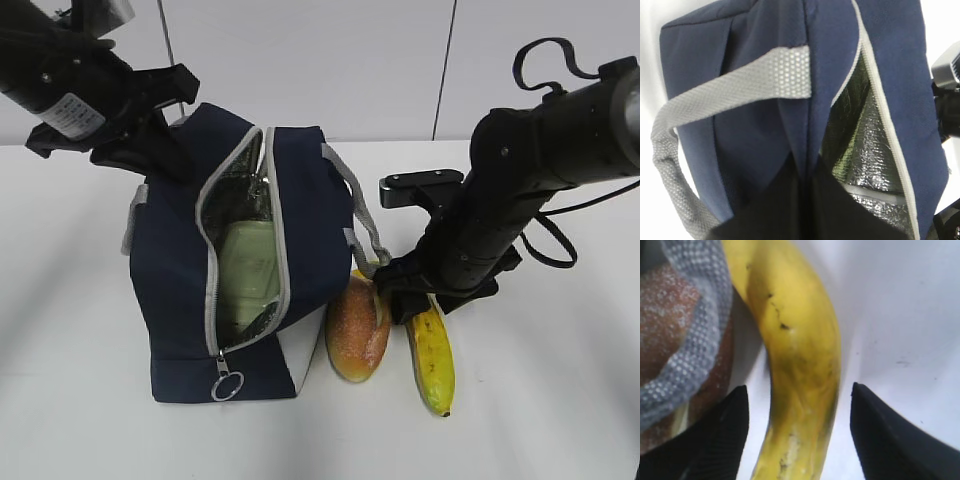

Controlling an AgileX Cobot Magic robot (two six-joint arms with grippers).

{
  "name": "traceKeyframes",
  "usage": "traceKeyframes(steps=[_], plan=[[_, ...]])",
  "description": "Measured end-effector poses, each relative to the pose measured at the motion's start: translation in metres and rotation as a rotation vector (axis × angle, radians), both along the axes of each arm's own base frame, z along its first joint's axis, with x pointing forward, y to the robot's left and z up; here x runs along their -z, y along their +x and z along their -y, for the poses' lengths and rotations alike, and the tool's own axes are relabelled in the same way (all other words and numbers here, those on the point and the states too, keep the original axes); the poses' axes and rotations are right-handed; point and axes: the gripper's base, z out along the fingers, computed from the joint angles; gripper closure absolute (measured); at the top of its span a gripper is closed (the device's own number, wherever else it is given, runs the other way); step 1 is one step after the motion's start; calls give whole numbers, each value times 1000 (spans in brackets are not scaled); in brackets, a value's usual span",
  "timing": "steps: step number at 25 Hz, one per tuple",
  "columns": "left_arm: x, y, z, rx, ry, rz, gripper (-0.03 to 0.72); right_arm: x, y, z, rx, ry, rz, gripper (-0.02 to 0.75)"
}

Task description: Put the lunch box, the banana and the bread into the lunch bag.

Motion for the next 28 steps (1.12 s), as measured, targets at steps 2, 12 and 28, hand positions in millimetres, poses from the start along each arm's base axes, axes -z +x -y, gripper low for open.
traceKeyframes(steps=[2, 12, 28], plan=[[0, 0, 0, 0, 0, 0, 691, 2, 0, 0, 3, 0, -1, 268], [0, 0, 0, 0, 0, -1, 691, 14, 0, 0, 5, -15, -44, 381], [0, 0, 0, 2, 1, -3, 691, -59, -5, 55, 151, -255, 84, 451]])
